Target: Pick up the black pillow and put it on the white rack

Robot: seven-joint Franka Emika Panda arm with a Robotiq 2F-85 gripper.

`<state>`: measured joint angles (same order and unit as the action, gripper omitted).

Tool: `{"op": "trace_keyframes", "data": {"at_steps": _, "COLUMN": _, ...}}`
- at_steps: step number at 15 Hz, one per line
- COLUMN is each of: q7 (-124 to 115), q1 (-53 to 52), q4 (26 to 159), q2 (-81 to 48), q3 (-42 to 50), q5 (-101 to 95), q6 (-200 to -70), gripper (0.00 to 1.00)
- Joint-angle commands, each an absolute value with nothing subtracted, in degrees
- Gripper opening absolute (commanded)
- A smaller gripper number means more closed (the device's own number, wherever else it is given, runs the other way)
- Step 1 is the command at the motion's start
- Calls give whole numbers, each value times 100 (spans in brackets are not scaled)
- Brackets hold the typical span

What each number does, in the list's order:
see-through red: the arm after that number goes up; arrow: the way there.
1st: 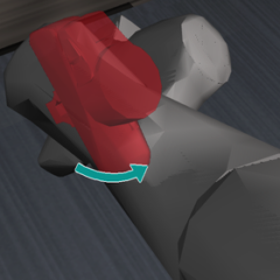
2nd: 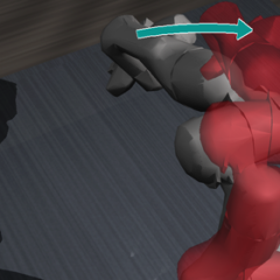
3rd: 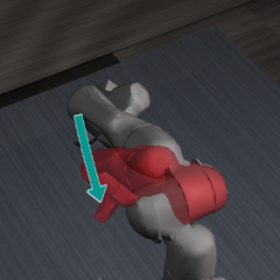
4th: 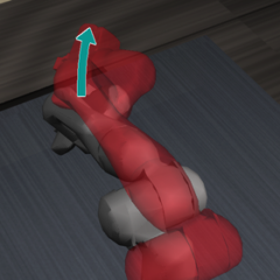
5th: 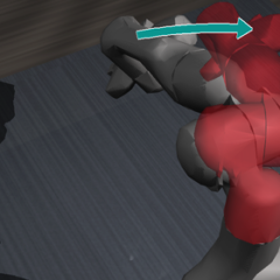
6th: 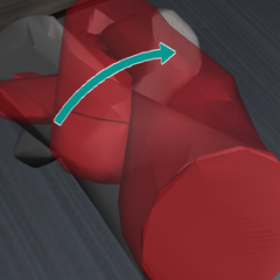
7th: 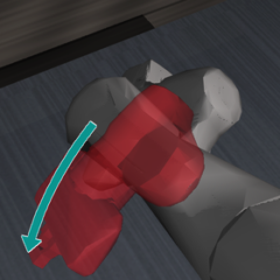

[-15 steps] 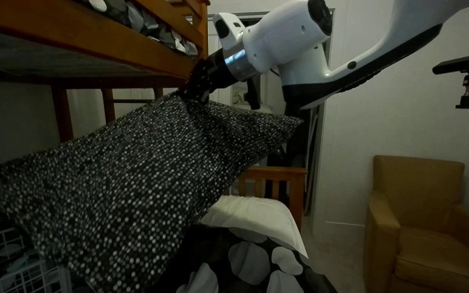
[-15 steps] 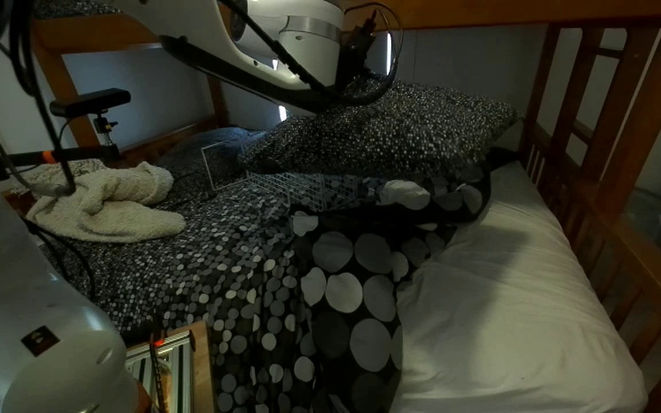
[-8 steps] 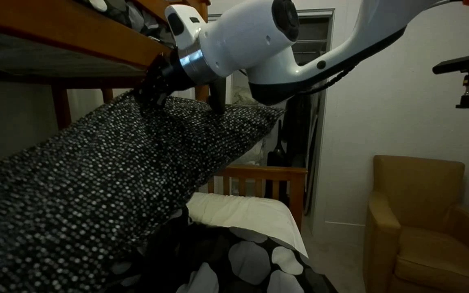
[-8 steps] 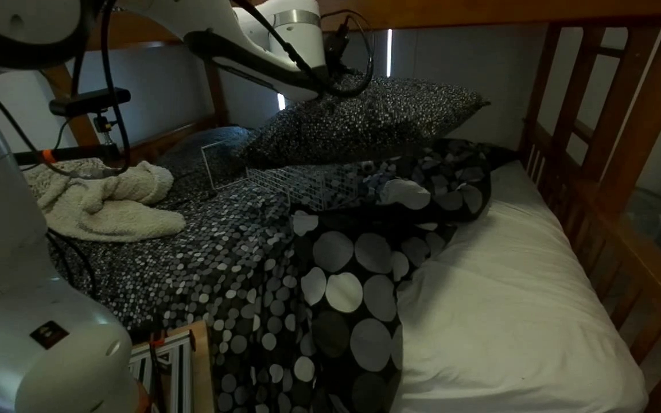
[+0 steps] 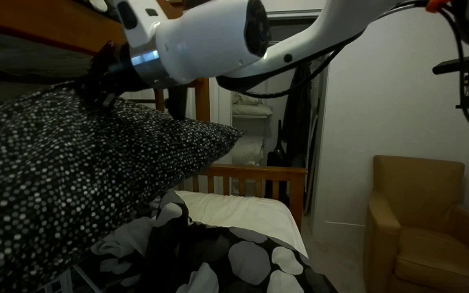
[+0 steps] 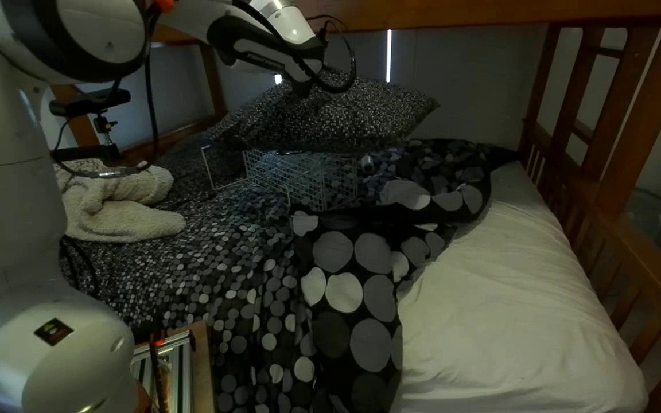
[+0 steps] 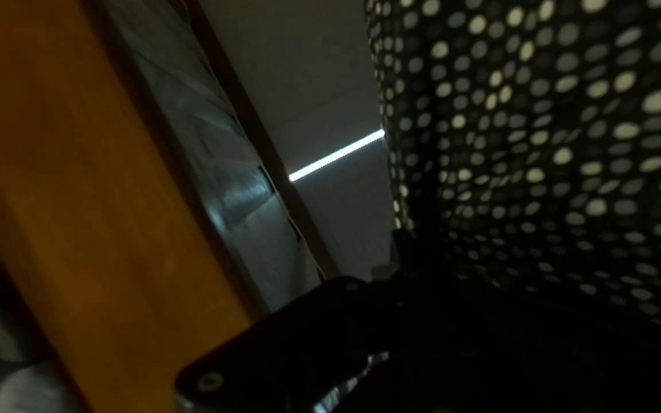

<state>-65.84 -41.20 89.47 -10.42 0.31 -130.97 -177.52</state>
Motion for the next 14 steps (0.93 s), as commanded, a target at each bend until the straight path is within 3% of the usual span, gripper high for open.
{"op": "trace_keyframes", "data": {"at_steps": 1, "q7": -7217, "q1": -4018, "q4": 7750, "q2": -1951, "q3": -554, "q5": -14079, "q6": -18068, "gripper": 1}}
{"op": "trace_keyframes", "data": {"at_steps": 4, "q7": -7524, "q1": -3793, "q4": 7102, "q2": -2503, "q3": -1272, "q5": -14956, "q6": -17984, "gripper": 1}}
{"op": "trace_keyframes", "data": {"at_steps": 9, "q7": -6015, "q1": -3302, "q4": 5766, "q2": -3429, "q3": -2504, "q5": -14419, "q6": -17943, "gripper": 1}}
{"op": "trace_keyframes", "data": {"at_steps": 12, "q7": -5763, "q1": -3241, "q4": 5112, "q2": -4072, "q3": -2706, "q5": -14417, "q6": -18277, "gripper": 1}}
{"op": "trace_keyframes", "data": {"at_steps": 13, "q7": -5795, "q1": -3218, "q4": 5061, "q2": -4197, "q3": -2686, "q5": -14416, "q6": -18423, "gripper": 28}}
{"op": "trace_keyframes", "data": {"at_steps": 14, "q7": -5794, "q1": -3193, "q4": 4983, "q2": -4336, "q3": -2663, "q5": -14416, "q6": -18560, "gripper": 28}}
